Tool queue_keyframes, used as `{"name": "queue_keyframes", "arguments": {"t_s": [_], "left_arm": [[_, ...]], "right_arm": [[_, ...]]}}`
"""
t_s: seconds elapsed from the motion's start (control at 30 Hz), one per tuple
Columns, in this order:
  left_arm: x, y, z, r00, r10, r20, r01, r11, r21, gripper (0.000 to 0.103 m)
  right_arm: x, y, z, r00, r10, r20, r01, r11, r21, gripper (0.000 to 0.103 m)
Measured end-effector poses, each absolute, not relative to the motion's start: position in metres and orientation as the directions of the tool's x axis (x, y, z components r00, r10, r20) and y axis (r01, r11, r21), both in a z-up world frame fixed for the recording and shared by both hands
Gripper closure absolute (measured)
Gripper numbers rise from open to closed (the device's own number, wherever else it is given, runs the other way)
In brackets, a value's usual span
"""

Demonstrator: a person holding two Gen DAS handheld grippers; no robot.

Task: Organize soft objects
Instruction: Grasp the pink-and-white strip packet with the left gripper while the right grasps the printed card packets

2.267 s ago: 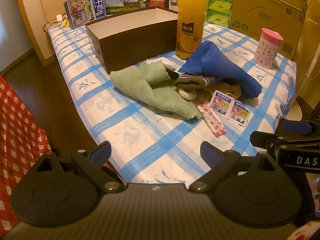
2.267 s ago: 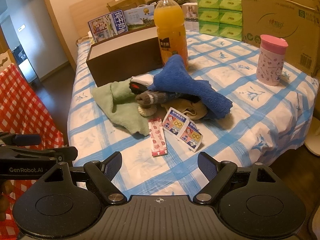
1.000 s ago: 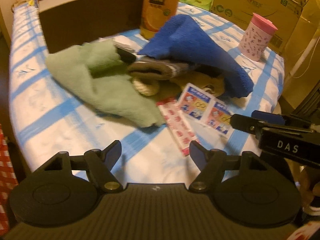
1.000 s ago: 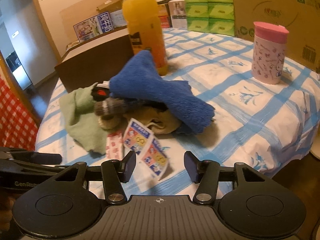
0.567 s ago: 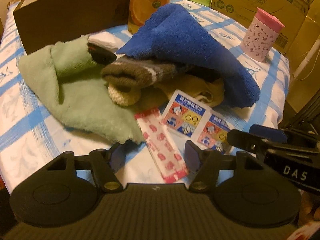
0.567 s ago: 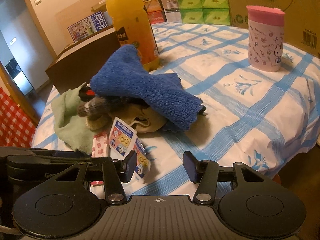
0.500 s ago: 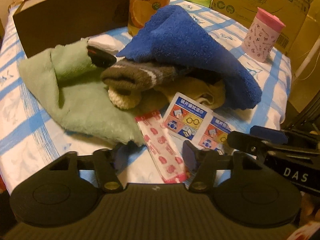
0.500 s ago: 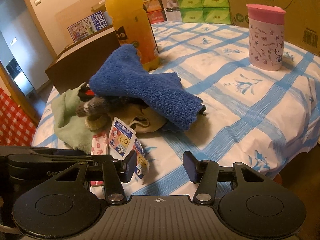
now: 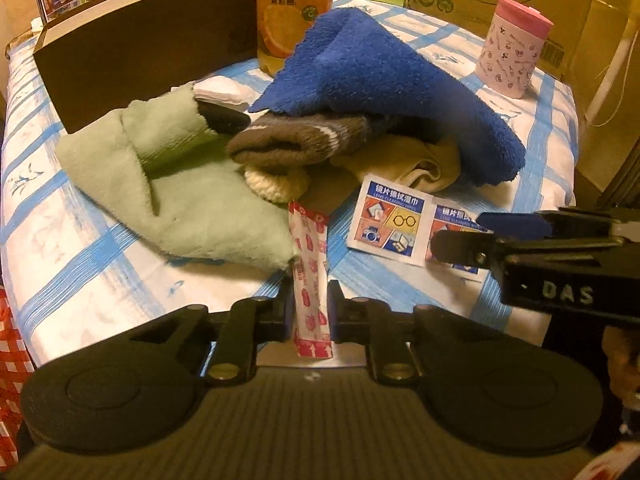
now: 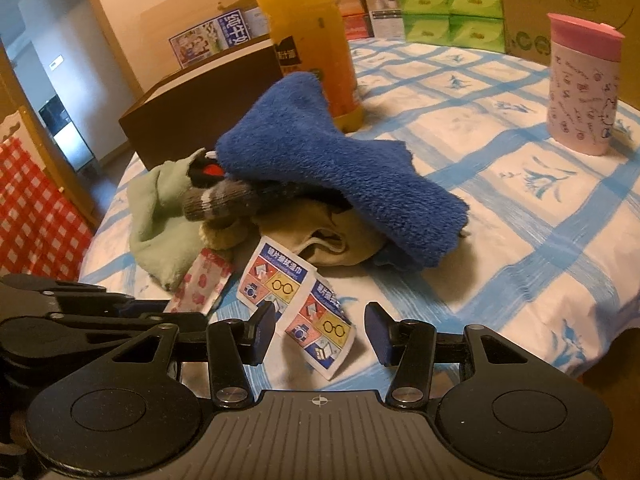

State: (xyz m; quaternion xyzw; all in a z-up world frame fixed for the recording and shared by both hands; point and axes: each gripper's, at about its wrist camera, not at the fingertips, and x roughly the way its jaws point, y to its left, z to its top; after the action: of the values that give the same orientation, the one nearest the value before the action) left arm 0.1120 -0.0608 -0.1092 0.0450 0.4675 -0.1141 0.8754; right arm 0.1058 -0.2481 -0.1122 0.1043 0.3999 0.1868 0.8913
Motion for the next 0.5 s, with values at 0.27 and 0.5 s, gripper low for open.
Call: {"name": "queue_keyframes", "arguments": {"t_s": [0.27,0.5], "left_arm": [[0.105,-0.05,-0.106,0.542,-0.156,-0.826,0.237,0.971,-0.028,0.093],[0.096,-0.049,-0.101,0.543,-0.178,-0.821,0.255,0.966,-0.041,0.101]], "right_arm": [[0.117,-0.24,-0.121,0.601,0.429,-0.674,-0.285,0.903,0.321,0.078],[0.104,-0.235,-0.113,0.599,0.47,-0.649,-0.332,0.883,0.333,0.102]]}}
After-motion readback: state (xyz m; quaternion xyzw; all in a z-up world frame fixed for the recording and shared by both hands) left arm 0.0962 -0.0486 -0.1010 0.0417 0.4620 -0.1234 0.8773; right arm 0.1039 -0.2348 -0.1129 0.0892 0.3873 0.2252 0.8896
